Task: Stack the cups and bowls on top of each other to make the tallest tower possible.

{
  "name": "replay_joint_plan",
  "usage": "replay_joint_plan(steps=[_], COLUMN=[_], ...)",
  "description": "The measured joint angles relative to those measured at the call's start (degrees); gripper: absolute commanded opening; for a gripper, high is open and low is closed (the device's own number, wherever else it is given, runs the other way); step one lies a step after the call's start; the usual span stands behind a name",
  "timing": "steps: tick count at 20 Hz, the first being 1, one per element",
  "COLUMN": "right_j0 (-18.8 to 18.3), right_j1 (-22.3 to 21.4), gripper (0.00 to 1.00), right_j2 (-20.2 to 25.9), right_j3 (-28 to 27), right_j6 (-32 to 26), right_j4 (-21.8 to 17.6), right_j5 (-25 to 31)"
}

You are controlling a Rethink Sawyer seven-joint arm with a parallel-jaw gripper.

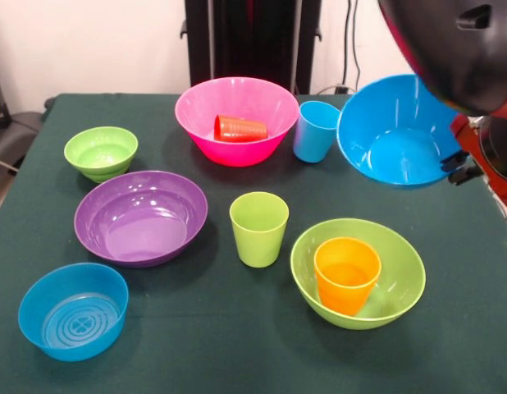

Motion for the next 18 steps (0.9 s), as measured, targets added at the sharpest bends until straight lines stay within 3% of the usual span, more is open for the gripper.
replay_joint_plan(steps=[8,17,18], right_j0=[-5.6,-9.0,-9.6], right_j1=[0.6,0.8,0.8], gripper=[0.00,0.00,0.00], right_j2=[-13.6,-24.2,-27.9], right_j3=[-0.8,-0.8,-0.8], right_j6=[-6.7,-14.6,-15.9], right_j4=[11.9,20.3,23.5], right_j5=[0.0,0.0,0.0])
